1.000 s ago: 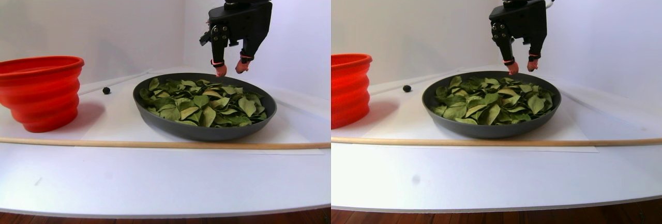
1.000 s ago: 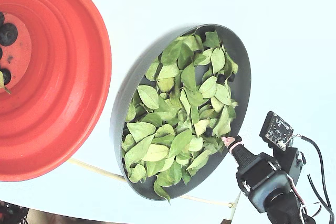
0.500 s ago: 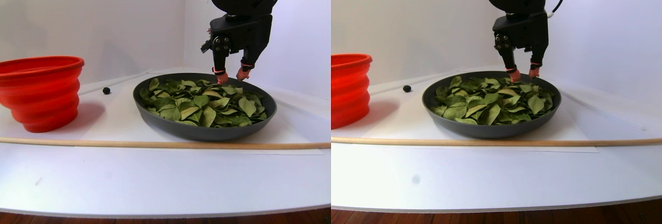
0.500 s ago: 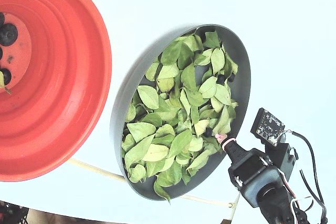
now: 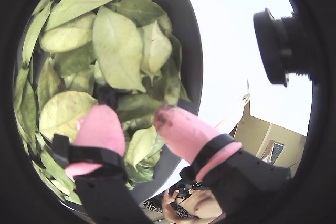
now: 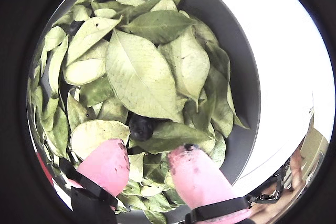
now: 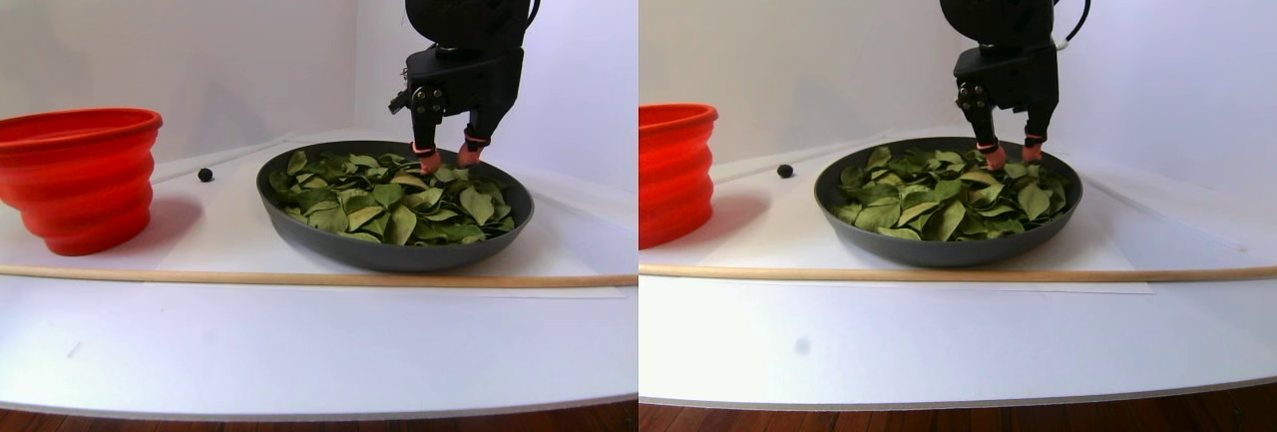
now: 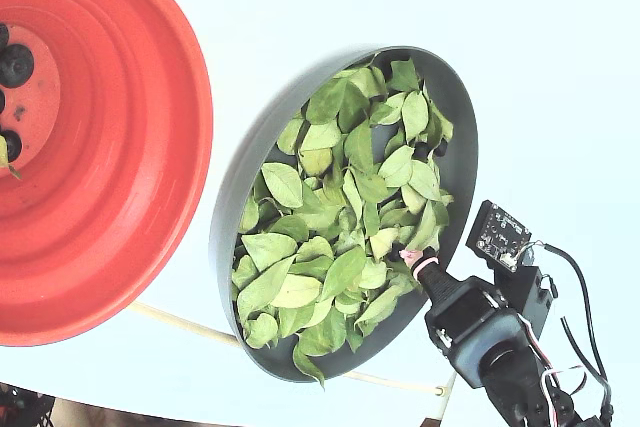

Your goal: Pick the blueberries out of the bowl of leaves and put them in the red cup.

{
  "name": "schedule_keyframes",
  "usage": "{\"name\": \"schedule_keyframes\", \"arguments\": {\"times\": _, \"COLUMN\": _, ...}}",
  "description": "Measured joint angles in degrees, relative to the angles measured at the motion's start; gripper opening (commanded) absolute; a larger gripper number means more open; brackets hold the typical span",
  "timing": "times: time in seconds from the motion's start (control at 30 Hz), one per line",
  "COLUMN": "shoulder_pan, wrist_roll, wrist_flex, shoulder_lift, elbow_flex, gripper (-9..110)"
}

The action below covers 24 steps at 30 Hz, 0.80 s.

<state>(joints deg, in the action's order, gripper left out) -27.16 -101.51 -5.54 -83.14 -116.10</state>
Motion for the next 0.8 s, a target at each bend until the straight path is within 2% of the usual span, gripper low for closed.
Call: {"name": "schedule_keyframes", "arguments": {"times": 0.8, "shoulder_pan": 1.49, "wrist_roll": 0.97, "wrist_flex": -0.97, "shoulder_lift": 3.08, "elbow_flex": 1.76, "gripper": 15}}
